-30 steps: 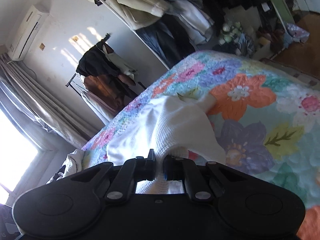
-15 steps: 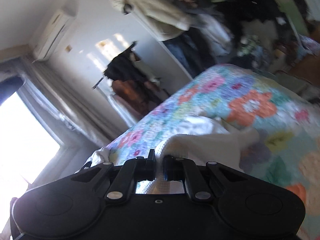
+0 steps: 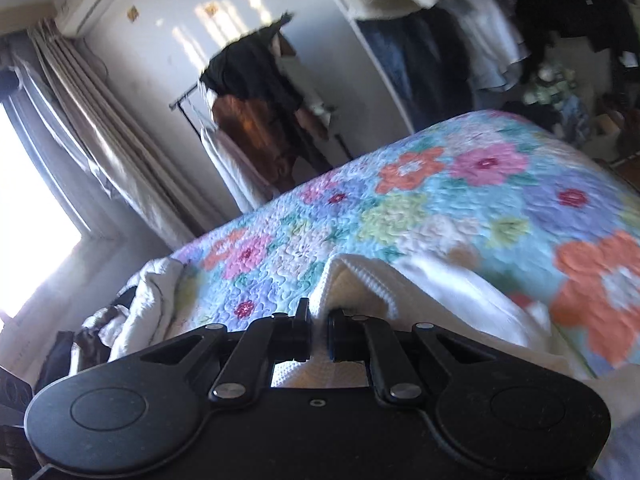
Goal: Fold clothes
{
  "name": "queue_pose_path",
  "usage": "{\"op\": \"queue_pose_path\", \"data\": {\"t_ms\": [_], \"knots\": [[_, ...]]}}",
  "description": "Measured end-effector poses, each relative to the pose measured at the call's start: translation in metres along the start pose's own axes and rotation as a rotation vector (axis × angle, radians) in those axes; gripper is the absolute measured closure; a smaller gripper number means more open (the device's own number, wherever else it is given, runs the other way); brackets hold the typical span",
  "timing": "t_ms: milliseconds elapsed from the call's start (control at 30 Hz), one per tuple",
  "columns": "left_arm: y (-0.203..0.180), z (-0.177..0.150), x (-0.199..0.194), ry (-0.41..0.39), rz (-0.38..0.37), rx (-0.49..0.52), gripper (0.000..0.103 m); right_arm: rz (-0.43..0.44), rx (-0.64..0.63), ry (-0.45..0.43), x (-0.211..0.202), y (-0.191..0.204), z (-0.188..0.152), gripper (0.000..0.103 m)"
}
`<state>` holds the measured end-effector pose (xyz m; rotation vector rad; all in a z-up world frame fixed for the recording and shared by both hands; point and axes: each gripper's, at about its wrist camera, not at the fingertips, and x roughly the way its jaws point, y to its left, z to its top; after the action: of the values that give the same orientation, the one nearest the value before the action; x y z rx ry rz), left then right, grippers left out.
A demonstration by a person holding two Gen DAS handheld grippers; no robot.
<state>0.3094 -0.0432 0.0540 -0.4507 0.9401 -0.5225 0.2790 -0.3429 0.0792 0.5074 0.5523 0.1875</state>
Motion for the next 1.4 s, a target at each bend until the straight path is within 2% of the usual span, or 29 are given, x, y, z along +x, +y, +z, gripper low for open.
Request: {"op": "queue_pose_path", "data": {"t_ms": [67, 133, 233, 400, 500, 633, 700, 767, 833, 967, 1000, 1133, 1200, 1267, 1400], "knots": [[0.016, 0.017, 0.021, 0.013, 0.025, -0.005, 0.092, -0.005, -0.006, 0.032, 0.031, -0.001, 0.007, 0.093], [0.032, 0.029, 0.045, 0.071, 0.027, -0.013, 0.092, -0.022, 0.005, 0.068, 0.061, -0.003, 0.011, 0.093], [0.056, 0.039, 0.073, 0.118, 0.016, -0.098, 0.092, -0.062, 0.038, 0.113, 0.094, -0.014, 0.01, 0.091], [0.071, 0.051, 0.088, 0.123, -0.012, -0.177, 0.091, -0.107, 0.04, 0.134, 0.114, -0.023, 0.008, 0.091], [0.075, 0.061, 0.087, 0.077, -0.041, -0.204, 0.09, -0.121, 0.048, 0.122, 0.121, -0.024, 0.017, 0.091], [0.093, 0.054, 0.083, 0.057, -0.039, -0.303, 0.089, -0.041, 0.148, 0.145, 0.126, -0.034, 0.03, 0.07], [0.097, 0.045, 0.09, 0.068, -0.009, -0.284, 0.089, -0.001, 0.154, 0.116, 0.111, -0.034, 0.031, 0.068], [0.098, 0.04, 0.097, 0.069, 0.027, -0.252, 0.089, 0.004, 0.118, 0.088, 0.091, -0.03, 0.03, 0.058], [0.099, 0.034, 0.099, 0.046, 0.03, -0.233, 0.089, -0.041, 0.033, 0.06, 0.067, -0.022, 0.025, 0.055], [0.104, 0.026, 0.098, 0.012, 0.001, -0.232, 0.088, -0.18, -0.178, -0.009, 0.019, -0.013, -0.003, 0.042], [0.107, 0.027, 0.098, 0.013, -0.007, -0.236, 0.088, -0.204, -0.221, 0.002, 0.016, -0.014, -0.009, 0.042], [0.104, 0.033, 0.099, 0.003, 0.0, -0.197, 0.088, -0.263, -0.366, 0.122, 0.04, -0.027, -0.025, 0.042], [0.094, 0.037, 0.099, 0.003, 0.025, -0.124, 0.088, -0.288, -0.375, 0.163, 0.059, -0.034, -0.031, 0.042], [0.084, 0.042, 0.097, -0.024, 0.047, -0.068, 0.088, -0.307, -0.386, 0.17, 0.074, -0.04, -0.034, 0.042], [0.082, 0.051, 0.099, -0.075, 0.049, -0.061, 0.088, -0.281, -0.38, 0.158, 0.101, -0.042, -0.018, 0.042]]}}
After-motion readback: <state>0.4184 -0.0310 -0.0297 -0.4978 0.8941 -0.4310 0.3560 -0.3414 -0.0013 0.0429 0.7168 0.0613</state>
